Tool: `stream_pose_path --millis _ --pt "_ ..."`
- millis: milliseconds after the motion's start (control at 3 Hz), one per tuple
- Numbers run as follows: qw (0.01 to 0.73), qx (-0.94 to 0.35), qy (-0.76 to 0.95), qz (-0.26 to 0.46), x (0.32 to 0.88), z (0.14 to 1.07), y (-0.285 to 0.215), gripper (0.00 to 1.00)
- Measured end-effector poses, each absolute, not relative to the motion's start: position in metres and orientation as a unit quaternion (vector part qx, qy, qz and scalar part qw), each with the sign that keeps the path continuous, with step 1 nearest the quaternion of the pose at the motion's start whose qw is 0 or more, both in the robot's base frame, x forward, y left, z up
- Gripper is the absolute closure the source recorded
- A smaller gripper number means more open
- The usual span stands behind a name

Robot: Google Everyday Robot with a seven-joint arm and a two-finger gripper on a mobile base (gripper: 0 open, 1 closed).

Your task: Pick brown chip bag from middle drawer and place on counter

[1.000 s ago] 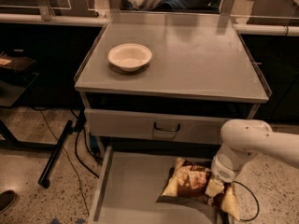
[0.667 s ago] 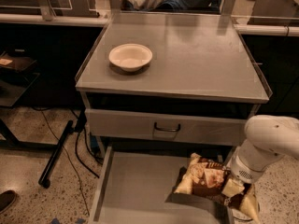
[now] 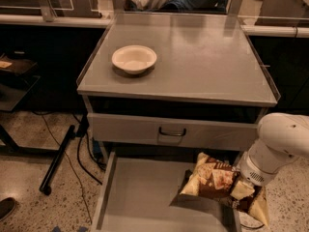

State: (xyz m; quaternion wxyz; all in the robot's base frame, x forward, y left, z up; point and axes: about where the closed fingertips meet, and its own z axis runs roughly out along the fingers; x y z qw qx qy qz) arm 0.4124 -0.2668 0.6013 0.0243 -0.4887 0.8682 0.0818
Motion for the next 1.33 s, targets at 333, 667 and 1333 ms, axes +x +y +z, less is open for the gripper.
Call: stream_pose_path --millis 333,667,1333 --pt "0.047 -0.482 0.872 0.070 0.411 0.644 -0.276 1.00" --pt "0.072 -0.484 0.871 0.047 0.399 0.697 -0.282 1.00" --pt "0.126 -0.503 0.855 0.016 0.382 0.775 -0.278 1.00"
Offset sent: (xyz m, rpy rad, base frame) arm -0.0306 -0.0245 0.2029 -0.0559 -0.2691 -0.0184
